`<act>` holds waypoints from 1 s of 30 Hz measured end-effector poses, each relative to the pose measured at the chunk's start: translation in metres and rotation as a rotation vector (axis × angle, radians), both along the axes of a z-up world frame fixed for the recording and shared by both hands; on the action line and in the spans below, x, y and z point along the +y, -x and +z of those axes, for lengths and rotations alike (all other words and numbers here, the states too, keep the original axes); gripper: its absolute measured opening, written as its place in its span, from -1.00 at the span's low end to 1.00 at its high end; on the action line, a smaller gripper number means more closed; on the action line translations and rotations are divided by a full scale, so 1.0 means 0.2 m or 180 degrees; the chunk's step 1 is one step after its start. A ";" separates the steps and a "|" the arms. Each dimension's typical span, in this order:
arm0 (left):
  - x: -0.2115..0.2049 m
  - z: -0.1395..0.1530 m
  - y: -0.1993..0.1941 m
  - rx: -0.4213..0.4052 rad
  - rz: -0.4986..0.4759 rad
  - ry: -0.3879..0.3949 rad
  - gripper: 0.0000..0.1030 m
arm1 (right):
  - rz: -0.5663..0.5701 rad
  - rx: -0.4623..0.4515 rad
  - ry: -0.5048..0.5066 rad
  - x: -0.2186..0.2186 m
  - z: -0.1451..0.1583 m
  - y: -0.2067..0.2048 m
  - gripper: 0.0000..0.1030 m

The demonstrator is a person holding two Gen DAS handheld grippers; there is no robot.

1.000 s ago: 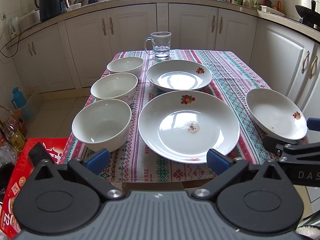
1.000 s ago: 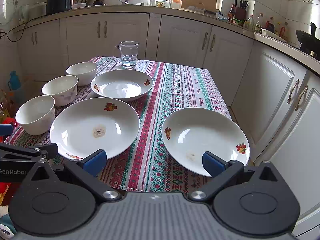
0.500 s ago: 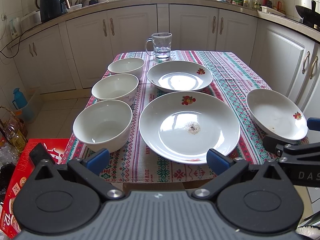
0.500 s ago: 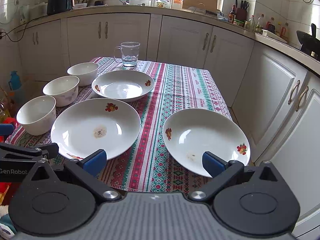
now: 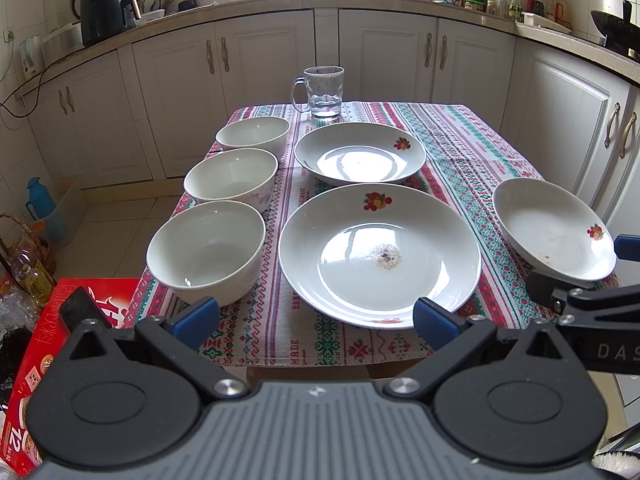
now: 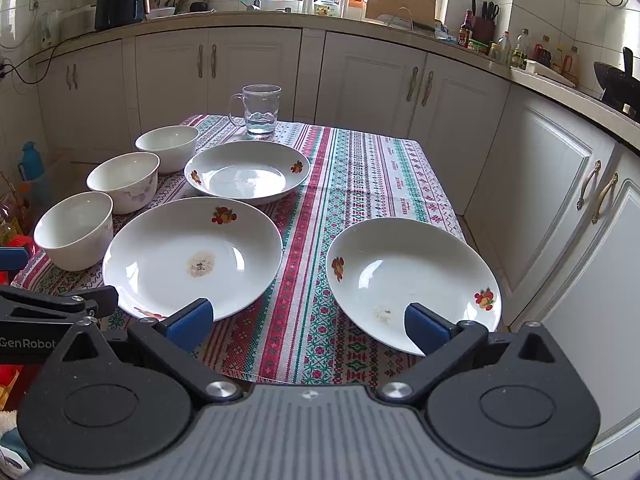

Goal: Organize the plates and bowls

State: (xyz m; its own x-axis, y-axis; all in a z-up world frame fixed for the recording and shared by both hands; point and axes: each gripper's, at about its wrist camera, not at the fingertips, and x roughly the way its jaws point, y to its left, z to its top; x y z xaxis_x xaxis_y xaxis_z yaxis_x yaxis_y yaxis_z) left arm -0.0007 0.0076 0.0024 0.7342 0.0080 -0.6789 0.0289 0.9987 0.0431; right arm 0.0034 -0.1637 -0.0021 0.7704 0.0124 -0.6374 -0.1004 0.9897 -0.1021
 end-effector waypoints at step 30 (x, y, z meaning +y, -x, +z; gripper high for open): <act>-0.01 0.01 0.00 -0.0009 -0.0012 -0.0024 0.98 | 0.0019 -0.0013 -0.0003 0.00 0.01 -0.01 1.00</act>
